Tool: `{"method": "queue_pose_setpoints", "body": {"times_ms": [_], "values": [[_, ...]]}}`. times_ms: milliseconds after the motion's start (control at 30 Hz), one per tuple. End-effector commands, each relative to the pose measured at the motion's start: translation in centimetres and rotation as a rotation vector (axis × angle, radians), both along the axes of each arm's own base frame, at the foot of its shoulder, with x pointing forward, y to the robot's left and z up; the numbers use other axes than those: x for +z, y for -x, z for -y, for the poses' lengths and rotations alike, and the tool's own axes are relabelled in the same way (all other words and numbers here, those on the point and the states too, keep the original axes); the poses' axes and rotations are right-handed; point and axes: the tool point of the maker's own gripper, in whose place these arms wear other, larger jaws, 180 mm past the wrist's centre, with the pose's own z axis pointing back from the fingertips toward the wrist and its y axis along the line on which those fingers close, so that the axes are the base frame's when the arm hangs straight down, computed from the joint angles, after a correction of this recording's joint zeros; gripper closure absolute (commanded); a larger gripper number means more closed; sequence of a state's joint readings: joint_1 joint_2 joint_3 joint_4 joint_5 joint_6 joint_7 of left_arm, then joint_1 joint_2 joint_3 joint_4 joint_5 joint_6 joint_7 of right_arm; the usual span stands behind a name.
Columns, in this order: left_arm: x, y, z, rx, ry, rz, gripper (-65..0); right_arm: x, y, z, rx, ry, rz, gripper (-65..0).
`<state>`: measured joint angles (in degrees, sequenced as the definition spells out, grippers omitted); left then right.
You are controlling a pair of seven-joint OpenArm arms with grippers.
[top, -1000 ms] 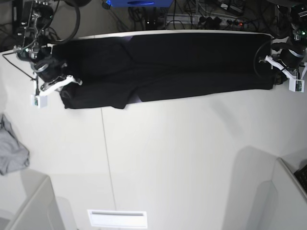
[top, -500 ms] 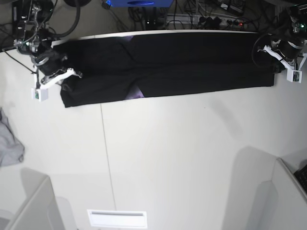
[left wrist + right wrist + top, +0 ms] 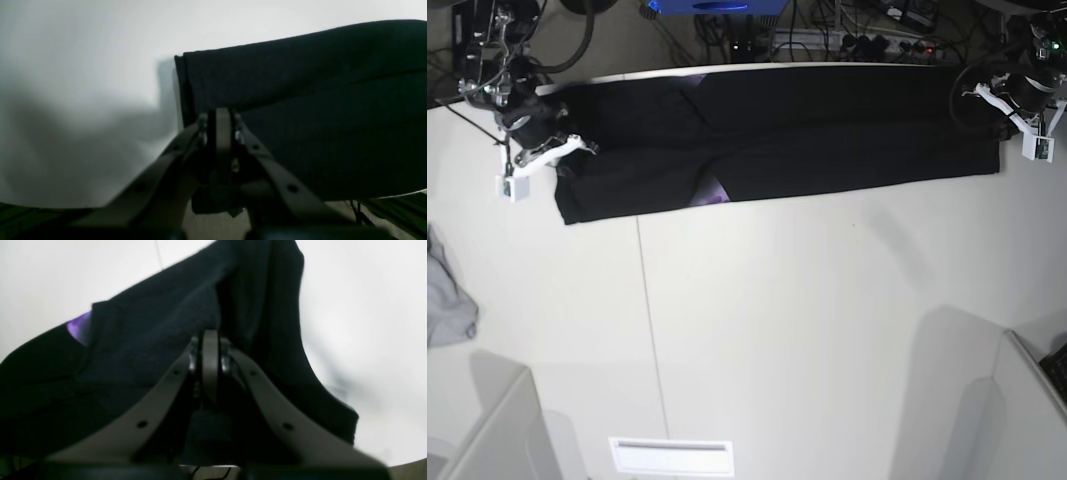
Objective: Fold the T-shirt properly
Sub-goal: 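Lower the folded hem onto the shirt and release with both grippers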
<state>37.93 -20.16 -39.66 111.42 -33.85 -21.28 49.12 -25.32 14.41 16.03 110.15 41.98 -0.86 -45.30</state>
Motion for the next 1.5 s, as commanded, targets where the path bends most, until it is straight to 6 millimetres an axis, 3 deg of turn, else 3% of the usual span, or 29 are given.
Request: {"method": "queue_pose_setpoints", "body": {"times_ms": [0,433,633,700,800,867,967,1033,1100,1133,1167,1300,1467], "values": [[0.7,-0.4,-0.2,-0.015,-0.018,0.021,0.0,0.9,-0.6,0.3,0.006,0.012,0.036,0.0],[0.8,-0.4,-0.5,-0.009,-0.025,0.02,0.0,-2.1,0.8,1.2,-0.029,-0.008,-0.055,-0.5],[0.8,-0.3,-0.6,-0.006,-0.024,0.02,-30.4,-2.3,1.5,1.2,-0.03,-0.005,-0.068,-32.1],[1.0,-0.3,-0.9,0.002,-0.031,0.024,-39.2,-2.3,1.8,1.9,-0.049,0.002,-0.069,-33.2],[2.3,-0.2,-2.8,0.051,-0.065,0.055,-43.3,-1.5,2.2,3.6,-0.168,-0.011,-0.035,-33.2],[3.3,-0.1,-4.1,0.082,-0.091,0.078,-43.1,-0.1,2.2,5.5,-0.256,-0.003,0.016,-33.2],[3.9,-0.2,-4.6,0.098,-0.102,0.094,-39.5,2.2,1.4,5.1,-0.193,0.018,0.107,-33.2],[3.5,-0.1,-4.2,0.099,-0.088,0.09,-25.2,3.3,0.7,3.6,-0.085,0.026,0.164,-27.8],[2.7,-0.3,-3.1,0.096,-0.054,0.091,0.0,3.4,0.4,1.5,0.012,0.004,0.207,-13.7],[2.3,-0.4,-2.7,0.095,-0.039,0.09,0.0,3.3,0.1,0.7,0.048,-0.008,0.227,-4.1],[1.9,-0.3,-2.4,0.096,-0.028,0.085,0.0,3.1,0.1,0.0,0.074,-0.02,0.232,0.0],[0.5,-0.6,-0.2,0.06,0.019,0.062,0.0,0.4,0.8,-1.0,0.087,-0.077,0.118,0.0],[-1.9,-0.6,0.4,0.07,0.069,0.019,0.0,-2.4,1.4,-1.2,0.087,-0.128,0.013,0.0]]}}
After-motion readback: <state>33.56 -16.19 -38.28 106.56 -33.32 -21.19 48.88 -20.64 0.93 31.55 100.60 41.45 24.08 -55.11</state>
